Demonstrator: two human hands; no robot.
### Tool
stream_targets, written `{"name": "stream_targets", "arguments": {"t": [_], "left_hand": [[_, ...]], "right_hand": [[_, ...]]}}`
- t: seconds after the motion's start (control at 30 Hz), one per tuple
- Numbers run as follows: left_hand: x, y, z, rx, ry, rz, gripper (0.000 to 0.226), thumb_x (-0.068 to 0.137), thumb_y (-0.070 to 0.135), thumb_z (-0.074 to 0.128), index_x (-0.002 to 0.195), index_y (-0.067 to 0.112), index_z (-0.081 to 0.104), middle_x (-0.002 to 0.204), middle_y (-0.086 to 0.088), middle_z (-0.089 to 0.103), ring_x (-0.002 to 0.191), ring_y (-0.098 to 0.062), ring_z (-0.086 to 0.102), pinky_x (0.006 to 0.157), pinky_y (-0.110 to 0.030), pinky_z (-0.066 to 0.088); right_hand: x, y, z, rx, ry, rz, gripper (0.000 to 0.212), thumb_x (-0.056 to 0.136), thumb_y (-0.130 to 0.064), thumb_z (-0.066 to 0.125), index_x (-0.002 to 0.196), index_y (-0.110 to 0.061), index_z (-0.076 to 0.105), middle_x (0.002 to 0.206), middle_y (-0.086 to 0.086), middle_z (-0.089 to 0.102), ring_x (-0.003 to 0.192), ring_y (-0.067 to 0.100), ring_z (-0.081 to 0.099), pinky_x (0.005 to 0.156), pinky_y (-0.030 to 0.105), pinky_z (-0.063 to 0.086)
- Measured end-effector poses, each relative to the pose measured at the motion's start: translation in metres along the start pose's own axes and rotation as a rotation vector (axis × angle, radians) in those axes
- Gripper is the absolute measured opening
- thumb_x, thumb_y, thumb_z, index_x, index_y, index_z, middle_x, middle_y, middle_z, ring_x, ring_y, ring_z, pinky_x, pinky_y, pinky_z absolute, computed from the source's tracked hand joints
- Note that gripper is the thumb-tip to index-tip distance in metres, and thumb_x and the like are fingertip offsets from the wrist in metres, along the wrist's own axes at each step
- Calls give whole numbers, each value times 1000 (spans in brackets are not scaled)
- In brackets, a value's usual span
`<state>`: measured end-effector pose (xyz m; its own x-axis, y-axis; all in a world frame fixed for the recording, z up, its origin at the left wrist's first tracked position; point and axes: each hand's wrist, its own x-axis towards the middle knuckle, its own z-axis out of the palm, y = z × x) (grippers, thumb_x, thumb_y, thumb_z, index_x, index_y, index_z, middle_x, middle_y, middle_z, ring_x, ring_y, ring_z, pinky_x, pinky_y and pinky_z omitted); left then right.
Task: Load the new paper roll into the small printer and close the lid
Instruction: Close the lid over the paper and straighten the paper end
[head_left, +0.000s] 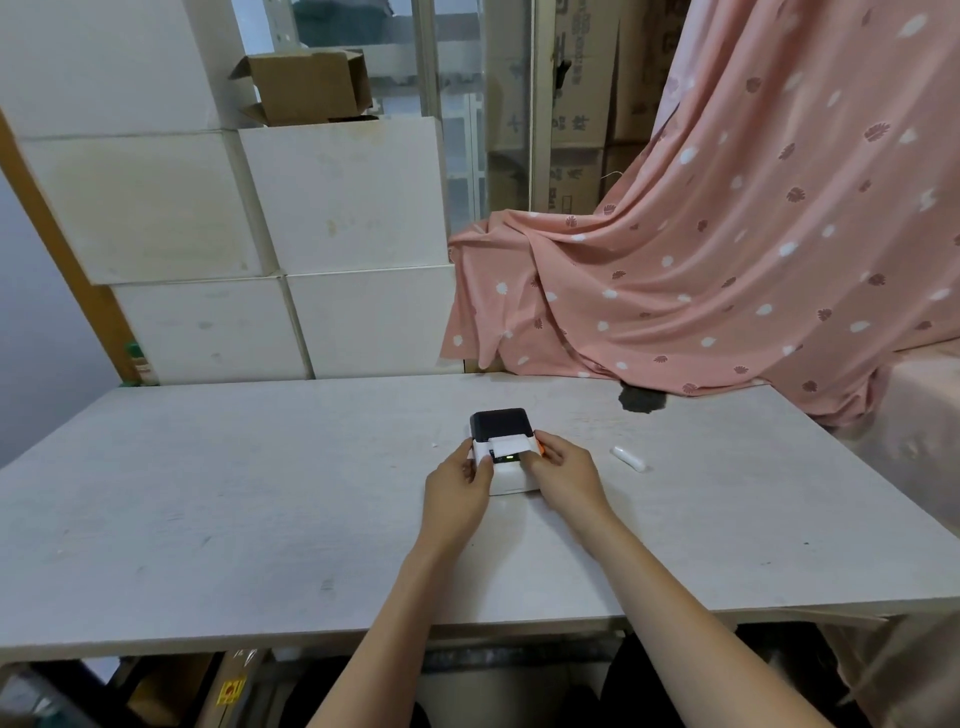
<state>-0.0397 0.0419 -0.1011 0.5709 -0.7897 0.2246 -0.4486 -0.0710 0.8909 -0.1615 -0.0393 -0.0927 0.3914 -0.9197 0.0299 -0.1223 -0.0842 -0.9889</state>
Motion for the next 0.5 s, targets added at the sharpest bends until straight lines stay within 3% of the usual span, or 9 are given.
{"name": "stream_targets", "arguments": {"t": [0.13,0.2,0.3,0.5], "left_hand": [[-2,0,0,-41,62,-7,34,99,26,52,86,57,55,83,12,69,77,2,63,70,-14,46],[-4,2,-2,-55,82,-17,36,99,24,55,84,56,54,79,21,65,75,15,59,70,-9,46],[-5,3,-3,-85,94,-27,36,98,22,58,82,54,55,76,25,64,72,21,58,67,-2,45],[-6,5,-5,-115,98,-23,34,96,22,61,84,53,58,81,28,65,76,22,59,68,0,44]], "right_hand": [[-8,6,9,-66,98,-102,16,88,-31,68,77,-43,66,83,-11,75,93,13,71,87,37,56],[-8,6,10,-46,100,-80,18,87,-30,70,77,-43,66,79,-22,74,83,-1,69,86,32,55],[-3,6,7,14,92,-24,26,86,-21,73,78,-45,65,72,-33,69,78,-17,64,85,22,51],[8,6,8,86,114,48,21,75,-25,81,85,-36,67,92,-17,72,98,4,69,92,36,57]]}}
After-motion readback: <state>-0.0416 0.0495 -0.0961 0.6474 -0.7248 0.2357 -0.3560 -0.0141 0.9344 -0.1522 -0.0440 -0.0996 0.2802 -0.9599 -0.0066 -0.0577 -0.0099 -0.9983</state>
